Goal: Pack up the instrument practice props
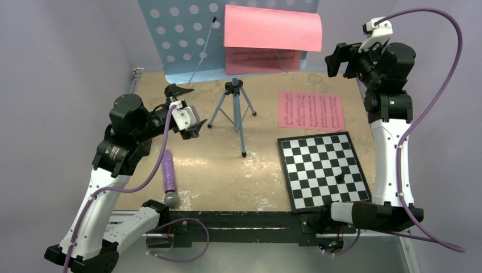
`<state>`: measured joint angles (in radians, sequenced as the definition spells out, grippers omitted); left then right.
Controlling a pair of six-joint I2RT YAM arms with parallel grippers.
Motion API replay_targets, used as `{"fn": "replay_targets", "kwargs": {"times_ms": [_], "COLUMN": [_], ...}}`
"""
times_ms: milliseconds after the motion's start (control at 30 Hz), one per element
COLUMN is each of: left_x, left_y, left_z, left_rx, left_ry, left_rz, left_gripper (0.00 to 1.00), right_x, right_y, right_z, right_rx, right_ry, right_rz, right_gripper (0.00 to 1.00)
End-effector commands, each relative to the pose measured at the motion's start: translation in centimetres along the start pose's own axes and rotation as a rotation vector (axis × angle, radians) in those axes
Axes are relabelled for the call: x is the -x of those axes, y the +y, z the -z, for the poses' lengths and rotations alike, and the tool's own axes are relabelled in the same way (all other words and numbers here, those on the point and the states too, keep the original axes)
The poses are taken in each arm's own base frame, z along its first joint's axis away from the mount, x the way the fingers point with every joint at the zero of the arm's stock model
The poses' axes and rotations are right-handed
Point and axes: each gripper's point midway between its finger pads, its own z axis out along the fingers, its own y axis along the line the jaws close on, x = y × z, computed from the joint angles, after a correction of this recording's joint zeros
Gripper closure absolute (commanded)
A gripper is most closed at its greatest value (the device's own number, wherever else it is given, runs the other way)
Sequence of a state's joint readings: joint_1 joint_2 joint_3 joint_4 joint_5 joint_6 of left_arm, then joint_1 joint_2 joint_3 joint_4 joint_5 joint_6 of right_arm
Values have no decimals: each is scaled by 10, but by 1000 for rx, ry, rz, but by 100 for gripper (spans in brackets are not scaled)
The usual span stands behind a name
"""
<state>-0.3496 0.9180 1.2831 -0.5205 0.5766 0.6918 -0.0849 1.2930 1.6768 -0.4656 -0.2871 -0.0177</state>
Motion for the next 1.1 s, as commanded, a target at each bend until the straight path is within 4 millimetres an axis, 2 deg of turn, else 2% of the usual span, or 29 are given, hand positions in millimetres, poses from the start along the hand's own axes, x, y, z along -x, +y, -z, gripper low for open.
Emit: {"fn": "replay_targets", "kwargs": {"times_ms": [0, 100, 200, 400, 500, 567, 667, 767, 833, 967, 1067], "left_x": [-33, -35, -30, -13, 11, 33, 64, 77, 87, 118, 133], "left_y": [-1, 11, 7, -33, -51, -57, -52, -36, -27, -24, -20], "left_z": [-5, -4, 2, 19, 23, 20, 7, -23, -39, -63, -76], "left_rx": [68, 144, 150, 17, -79, -145, -220, -233, -232, -277, -276], "left_ry": [102, 104, 74, -1, -97, -183, -244, -228, -234, -281, -329], "left_rz": [133, 143, 131, 156, 176, 202, 258, 350, 402, 385, 383], "left_gripper": [2, 2, 2, 2, 2, 4, 10, 11, 11, 11, 11], "right_x": [1, 5, 7, 6, 8, 16, 40, 61, 75, 110, 123], "right_y": [5, 15, 20, 22, 24, 32, 51, 70, 81, 100, 120], "right_z": [5, 8, 20, 67, 93, 111, 141, 164, 171, 181, 183], "right_rx": [20, 62, 77, 38, 25, 51, 102, 144, 152, 137, 159], "right_ry": [16, 26, 43, 65, 35, -37, -188, -327, -422, -598, -724], "right_rz": [43, 79, 92, 158, 253, 344, 517, 711, 828, 1007, 1148], "right_gripper": [2, 2, 2, 2, 2, 2, 2, 3, 2, 2, 3]}}
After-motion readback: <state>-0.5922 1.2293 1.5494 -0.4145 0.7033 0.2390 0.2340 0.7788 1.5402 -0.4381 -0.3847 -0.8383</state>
